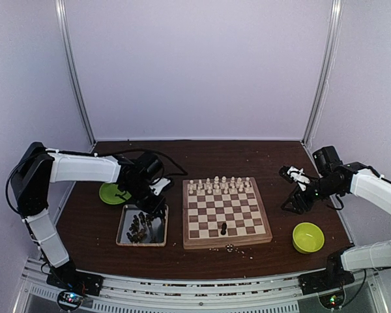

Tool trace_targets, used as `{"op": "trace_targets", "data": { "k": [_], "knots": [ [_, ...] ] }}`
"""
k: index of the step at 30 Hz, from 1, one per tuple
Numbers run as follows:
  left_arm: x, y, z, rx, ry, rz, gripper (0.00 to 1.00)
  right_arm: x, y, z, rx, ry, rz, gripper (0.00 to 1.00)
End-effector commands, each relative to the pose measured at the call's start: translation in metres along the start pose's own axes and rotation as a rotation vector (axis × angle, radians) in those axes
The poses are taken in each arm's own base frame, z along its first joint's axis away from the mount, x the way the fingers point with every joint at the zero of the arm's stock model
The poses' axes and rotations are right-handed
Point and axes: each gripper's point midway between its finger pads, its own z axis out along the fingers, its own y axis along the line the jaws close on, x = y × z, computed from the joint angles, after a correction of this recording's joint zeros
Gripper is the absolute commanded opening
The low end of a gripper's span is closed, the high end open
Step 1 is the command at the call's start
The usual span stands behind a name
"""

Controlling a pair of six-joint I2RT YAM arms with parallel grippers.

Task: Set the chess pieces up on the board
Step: Pick up the knight from the storage box.

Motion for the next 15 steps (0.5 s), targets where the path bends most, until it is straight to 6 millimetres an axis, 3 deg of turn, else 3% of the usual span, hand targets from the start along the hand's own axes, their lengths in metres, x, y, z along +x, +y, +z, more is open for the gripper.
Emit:
{"op": "trace_targets", "data": {
  "k": [1,8,15],
  "knots": [
    [-0.004,-0.002,0.010,0.066,-0.002,-0.029,0.07,-0.009,0.001,-0.005,0.000,-0.019,-0.019,0.63],
    [-0.002,0.006,0.015,0.114,0.040,-0.078,0.07,-0.009,0.001,-0.005,-0.003,-0.019,-0.019,0.63],
    [-0.009,0.010,0.005,0.218,0.035,-0.124,0.07,-0.009,0.002,-0.004,-0.009,-0.016,-0.017,0.63]
  ]
}}
